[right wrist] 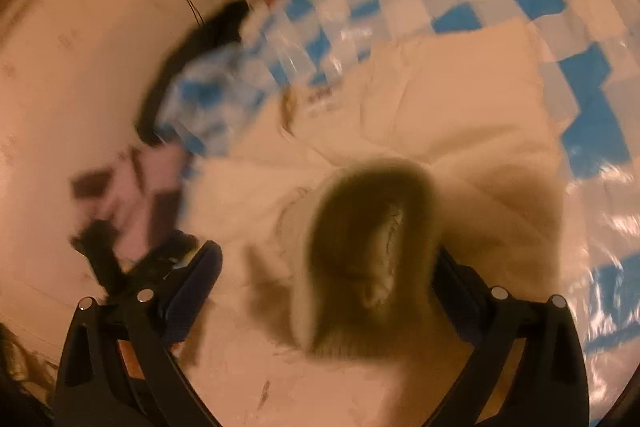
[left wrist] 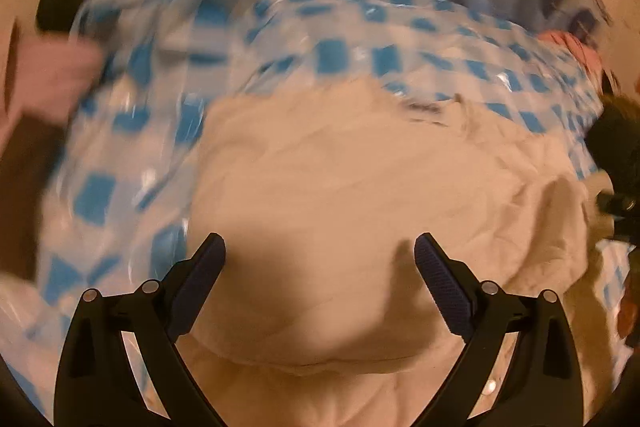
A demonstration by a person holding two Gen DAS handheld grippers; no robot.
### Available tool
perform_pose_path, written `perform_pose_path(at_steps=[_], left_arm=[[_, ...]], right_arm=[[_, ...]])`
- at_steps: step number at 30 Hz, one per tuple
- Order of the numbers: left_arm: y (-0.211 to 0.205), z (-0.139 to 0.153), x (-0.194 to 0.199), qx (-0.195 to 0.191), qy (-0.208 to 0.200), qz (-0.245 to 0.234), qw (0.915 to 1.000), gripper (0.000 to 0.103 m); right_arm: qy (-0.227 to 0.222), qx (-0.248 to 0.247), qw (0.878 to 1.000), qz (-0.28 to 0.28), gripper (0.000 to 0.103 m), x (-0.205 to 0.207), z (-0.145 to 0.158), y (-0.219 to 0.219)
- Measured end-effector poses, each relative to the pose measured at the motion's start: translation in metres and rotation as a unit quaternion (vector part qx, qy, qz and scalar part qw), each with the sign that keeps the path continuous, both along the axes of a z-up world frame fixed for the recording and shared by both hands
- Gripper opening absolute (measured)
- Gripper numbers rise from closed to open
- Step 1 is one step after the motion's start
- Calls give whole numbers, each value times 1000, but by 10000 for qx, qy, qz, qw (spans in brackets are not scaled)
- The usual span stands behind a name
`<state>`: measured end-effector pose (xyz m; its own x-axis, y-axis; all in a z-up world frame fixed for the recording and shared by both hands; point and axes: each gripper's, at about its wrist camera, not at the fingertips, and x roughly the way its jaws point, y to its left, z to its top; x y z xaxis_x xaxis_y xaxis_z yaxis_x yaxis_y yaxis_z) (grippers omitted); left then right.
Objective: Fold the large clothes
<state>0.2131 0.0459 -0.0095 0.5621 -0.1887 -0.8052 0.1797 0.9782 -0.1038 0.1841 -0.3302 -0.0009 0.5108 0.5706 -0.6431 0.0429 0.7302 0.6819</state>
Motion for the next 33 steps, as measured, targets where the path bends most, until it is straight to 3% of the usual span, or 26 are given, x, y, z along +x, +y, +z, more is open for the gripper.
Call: perform_pose_path(at_steps=[1,2,4,7,9,10,11,13,14,16,17,18,20,23,25,27,30,33], left_arm=[[6,-2,0,-90,8,65,9999,92],[13,-1,1,-168,-32,126,9998,92],[21,7,-3,-305,-225,207,9991,92],[37,37,-14,-823,-864,429,9919,92],[50,56,-22,-1367,-1435,655,9780,92],[53,58,-24,-1459,-1546,732,9744,92],[52,59,-21,-1484,-1587,789,9729,92],[38,47,-1,-1232,-1218,730,9822,94],[30,35,9,-1081,-942,676,9874,94],[6,-11,34,-373,27,481,9981,95],[-4,-30,39,-56,311,356,9989,95],[-12,-41,38,201,290,282,9990,95],[-15,-35,31,241,129,262,9993,95],[-13,-15,25,314,-91,200,9993,95],[-11,8,18,291,-583,183,9977,95],[-10,28,15,-17,-944,123,9955,95],[-14,36,23,-396,-1049,192,9935,95],[-22,11,40,-454,-638,274,9966,95]], right_arm=[[69,-136,9999,35,45,4,-1,4],[30,-178,9998,83,28,5,0,6],[-306,-362,9986,230,23,3,17,13],[-1604,-915,9810,588,21,-16,78,33],[-2879,-1173,9459,928,21,-43,130,43],[-3265,-1308,9303,1042,21,-53,144,44],[-3363,-1458,9245,1044,21,-54,148,41],[-3046,-1763,9317,896,21,-40,133,28],[-2697,-1909,9405,796,21,-28,109,15],[-1738,-2009,9623,589,22,-3,51,-12],[-1053,-2067,9715,480,37,10,7,-28],[-787,-2011,9754,450,43,13,-14,-36],[-487,-1332,9894,323,53,10,-41,-54],[-704,-595,9956,-174,77,-12,-27,-79],[-1099,-485,9893,-830,78,-35,-7,-99],[-1644,-478,9770,-1268,82,-51,21,-104],[-1919,-720,9772,-557,85,-30,52,-62],[-1120,-1825,9766,191,86,13,32,-4]])
